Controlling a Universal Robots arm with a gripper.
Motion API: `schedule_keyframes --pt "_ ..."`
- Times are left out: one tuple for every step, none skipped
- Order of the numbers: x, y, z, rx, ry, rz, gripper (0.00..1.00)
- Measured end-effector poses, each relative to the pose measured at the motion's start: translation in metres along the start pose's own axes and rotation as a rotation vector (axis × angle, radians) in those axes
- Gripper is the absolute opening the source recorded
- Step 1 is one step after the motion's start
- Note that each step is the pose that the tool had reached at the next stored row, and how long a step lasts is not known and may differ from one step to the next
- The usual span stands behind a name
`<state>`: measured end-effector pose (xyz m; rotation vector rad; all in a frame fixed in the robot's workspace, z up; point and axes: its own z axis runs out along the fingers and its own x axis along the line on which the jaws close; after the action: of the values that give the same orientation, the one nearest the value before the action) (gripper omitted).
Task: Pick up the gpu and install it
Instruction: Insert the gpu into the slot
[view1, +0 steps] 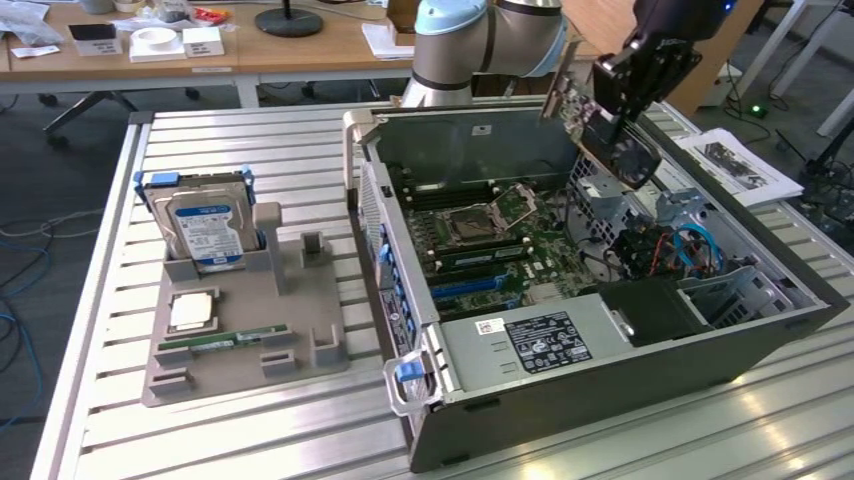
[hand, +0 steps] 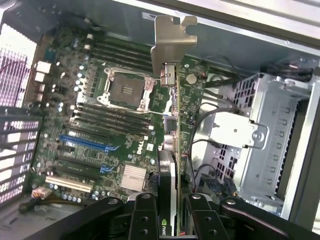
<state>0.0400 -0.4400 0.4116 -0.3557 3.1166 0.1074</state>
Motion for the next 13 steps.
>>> schedule_keyframes --pt "0.0000 0.0000 0.0001 -0.0001 0.0013 -0.019 0.27" --pt "0.0000 0.0000 0.0001 -0.0001 0.0025 -0.036 0.27" --pt "0.0000 0.0000 0.0001 -0.0003 0.0036 -0.053 0.27" --pt "0.0000 0.0000 0.0002 -0.0005 0.0048 -0.071 0.27" --pt "0.0000 0.0000 0.0002 -0.0007 0.0060 -0.088 0.27" --pt "0.0000 0.0000 0.0003 -0.0009 0.0072 -0.105 0.27" --pt "0.0000 0.0000 0.0003 -0.0011 0.0084 -0.123 0.27" --pt "0.0000 0.0000 0.0004 -0.0013 0.0096 -0.141 0.27" --pt "0.0000 0.0000 0.0004 -0.0014 0.0108 -0.158 0.27" --pt "0.0000 0.0000 0.0005 -0.0016 0.0119 -0.176 0.27" --pt "0.0000 0.0000 0.0006 -0.0019 0.0131 -0.193 0.27" --pt "0.0000 0.0000 0.0007 -0.0020 0.0142 -0.211 0.27" --pt "0.0000 -0.0001 0.0007 -0.0022 0.0155 -0.228 0.27"
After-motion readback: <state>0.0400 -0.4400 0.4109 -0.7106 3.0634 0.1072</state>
